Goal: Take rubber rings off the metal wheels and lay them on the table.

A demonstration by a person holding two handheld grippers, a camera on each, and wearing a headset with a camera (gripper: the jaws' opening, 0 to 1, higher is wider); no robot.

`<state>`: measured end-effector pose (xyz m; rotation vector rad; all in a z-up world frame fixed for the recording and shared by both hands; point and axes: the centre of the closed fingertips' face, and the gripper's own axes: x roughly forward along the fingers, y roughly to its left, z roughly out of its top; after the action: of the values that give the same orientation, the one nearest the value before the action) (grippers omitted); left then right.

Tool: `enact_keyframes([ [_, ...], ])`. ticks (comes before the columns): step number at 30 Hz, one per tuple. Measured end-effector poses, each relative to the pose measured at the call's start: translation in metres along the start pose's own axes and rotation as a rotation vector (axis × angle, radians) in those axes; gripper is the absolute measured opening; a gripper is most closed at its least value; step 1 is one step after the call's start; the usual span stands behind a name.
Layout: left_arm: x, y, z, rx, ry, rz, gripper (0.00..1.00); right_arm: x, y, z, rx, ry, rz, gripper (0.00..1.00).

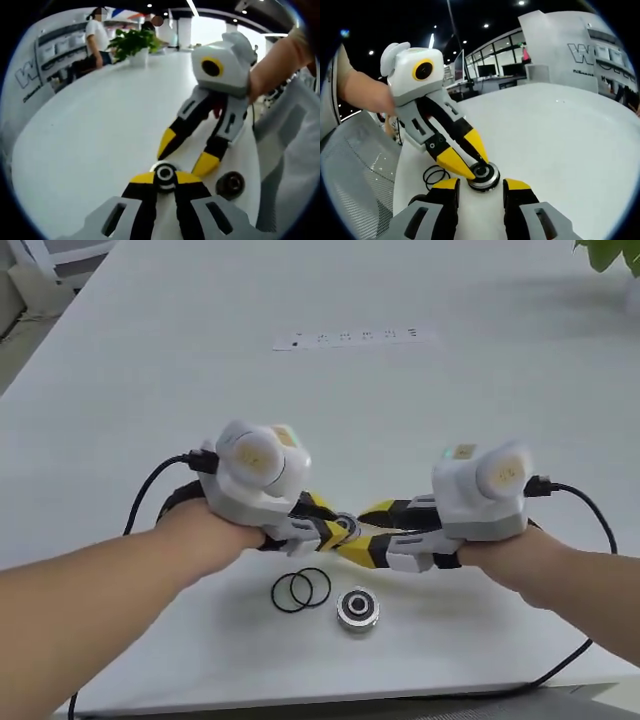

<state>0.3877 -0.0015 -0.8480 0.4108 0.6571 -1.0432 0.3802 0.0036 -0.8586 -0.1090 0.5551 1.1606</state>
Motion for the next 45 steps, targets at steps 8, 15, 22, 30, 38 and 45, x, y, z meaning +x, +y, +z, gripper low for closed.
enact_keyframes([
  [8,0.001,0.001,0.0,0.005,0.002,0.011,0.13,0.005,-0.001,-0.001,-0.048,0.016,-0.019,0.28],
  [15,0.002,0.002,0.0,0.004,-0.001,0.016,0.13,-0.001,-0.003,-0.003,-0.066,0.019,-0.037,0.23],
  [22,0.002,0.001,0.0,0.002,-0.001,0.02,0.13,-0.005,-0.003,-0.006,-0.074,0.025,-0.048,0.19],
  [30,0.003,0.001,-0.001,0.001,0.001,0.022,0.13,-0.011,-0.004,-0.01,-0.079,0.034,-0.055,0.08],
  [38,0.002,0.0,-0.001,0.005,0.004,0.025,0.13,-0.011,-0.008,-0.011,-0.046,0.033,-0.071,0.0],
  [45,0.003,0.0,-0.001,0.009,0.009,0.031,0.13,-0.014,-0.011,-0.009,0.147,-0.004,-0.071,0.0],
])
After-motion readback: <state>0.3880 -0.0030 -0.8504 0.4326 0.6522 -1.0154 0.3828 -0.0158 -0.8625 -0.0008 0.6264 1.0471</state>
